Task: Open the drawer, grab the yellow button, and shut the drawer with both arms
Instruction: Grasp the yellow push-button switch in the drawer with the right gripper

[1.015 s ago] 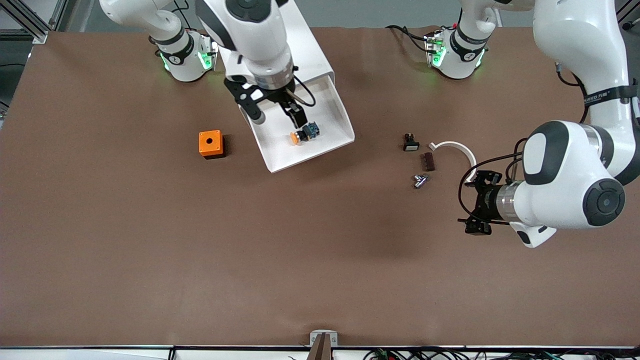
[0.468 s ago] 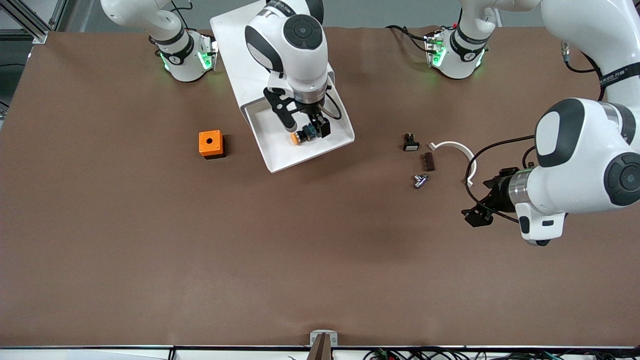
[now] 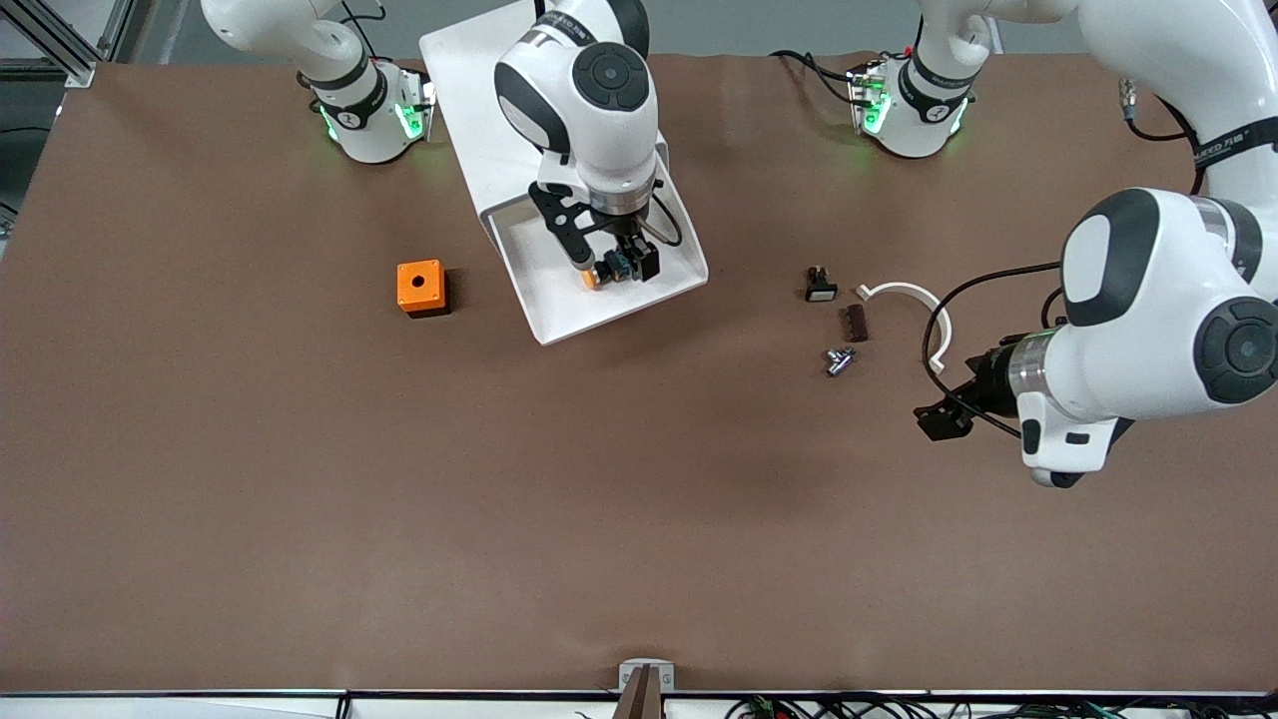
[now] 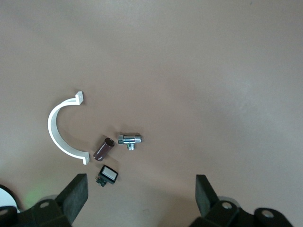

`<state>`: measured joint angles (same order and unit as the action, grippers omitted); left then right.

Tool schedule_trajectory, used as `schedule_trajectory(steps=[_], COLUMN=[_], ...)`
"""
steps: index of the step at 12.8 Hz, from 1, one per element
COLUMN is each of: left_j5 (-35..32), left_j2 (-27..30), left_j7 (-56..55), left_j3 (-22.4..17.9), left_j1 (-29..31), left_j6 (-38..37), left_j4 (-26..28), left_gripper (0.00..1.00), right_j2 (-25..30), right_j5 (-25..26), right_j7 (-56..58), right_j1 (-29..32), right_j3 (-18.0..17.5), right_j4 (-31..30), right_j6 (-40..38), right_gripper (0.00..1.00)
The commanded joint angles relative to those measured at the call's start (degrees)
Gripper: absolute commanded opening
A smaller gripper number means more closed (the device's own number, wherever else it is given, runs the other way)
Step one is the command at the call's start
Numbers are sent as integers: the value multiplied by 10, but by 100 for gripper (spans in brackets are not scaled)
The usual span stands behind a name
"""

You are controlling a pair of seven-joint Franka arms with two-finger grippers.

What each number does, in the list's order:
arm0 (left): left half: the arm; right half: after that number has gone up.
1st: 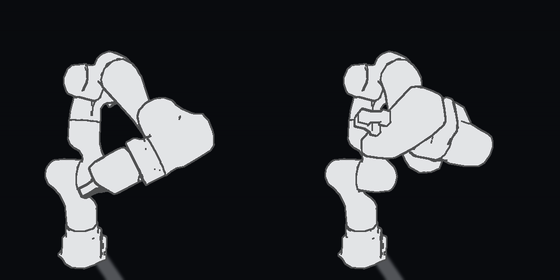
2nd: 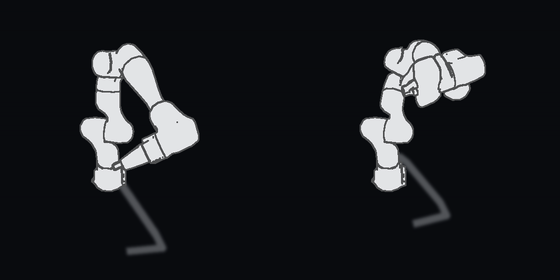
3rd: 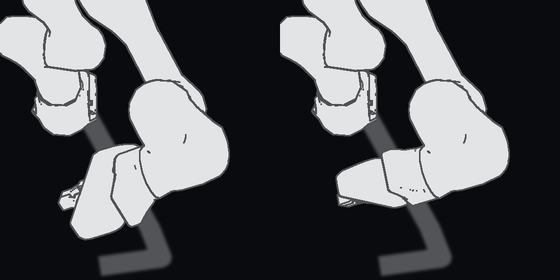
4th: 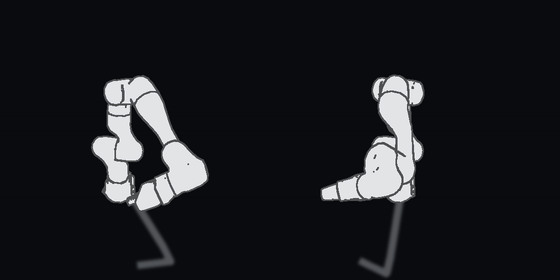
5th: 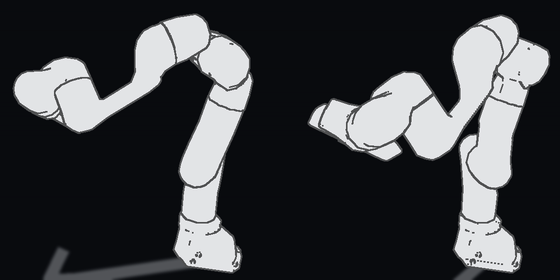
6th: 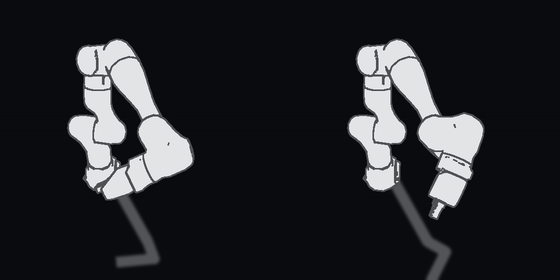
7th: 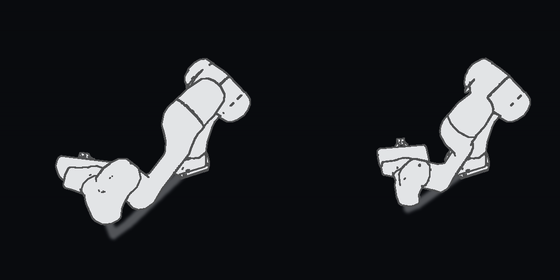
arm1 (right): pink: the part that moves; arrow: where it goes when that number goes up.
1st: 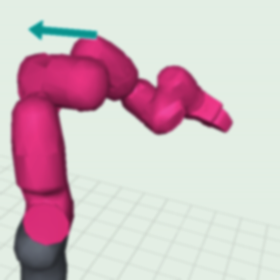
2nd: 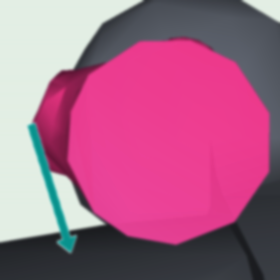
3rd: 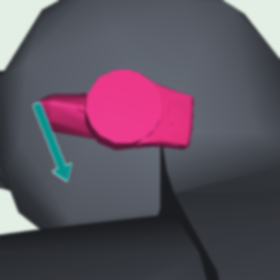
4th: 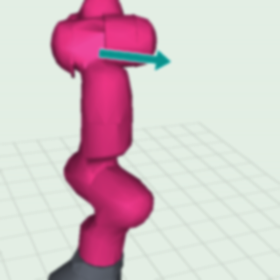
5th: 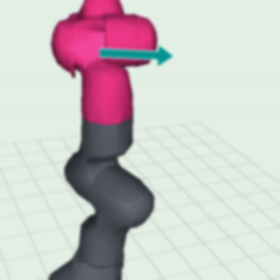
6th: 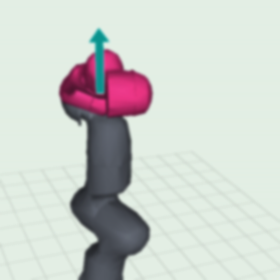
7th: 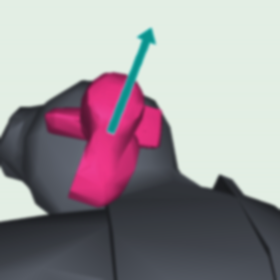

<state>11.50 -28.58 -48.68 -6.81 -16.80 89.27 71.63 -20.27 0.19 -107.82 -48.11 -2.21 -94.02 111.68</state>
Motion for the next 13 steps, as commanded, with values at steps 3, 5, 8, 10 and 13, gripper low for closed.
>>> schedule_trajectory(steps=[3, 5, 8, 10, 13], left_j5=[-18, -24, -39, -43, -43], left_j2=[24, 23, 29, 31, 34], left_j7=[28, 28, 28, 39, 55], left_j3=[0, 1, 6, 7, 19], left_j1=[-6, -11, -21, -22, -22], left_j6=[1, 1, 1, 2, 4], left_j4=[32, 33, 43, 46, 50], left_gripper=[100, 100, 100, 100, 100], right_j2=[-10, -10, -9, -9, -8], right_j5=[17, 15, 12, 9, -46], right_j7=[-7, -6, -4, 5, 85], right_j1=[-8, -4, -1, 11, 61], right_j3=[7, 6, 7, 8, 8], right_j4=[8, 10, 14, 36, 118], right_j6=[-1, -1, -2, -8, -88], right_gripper=[84, 33, 0, 0, 0])
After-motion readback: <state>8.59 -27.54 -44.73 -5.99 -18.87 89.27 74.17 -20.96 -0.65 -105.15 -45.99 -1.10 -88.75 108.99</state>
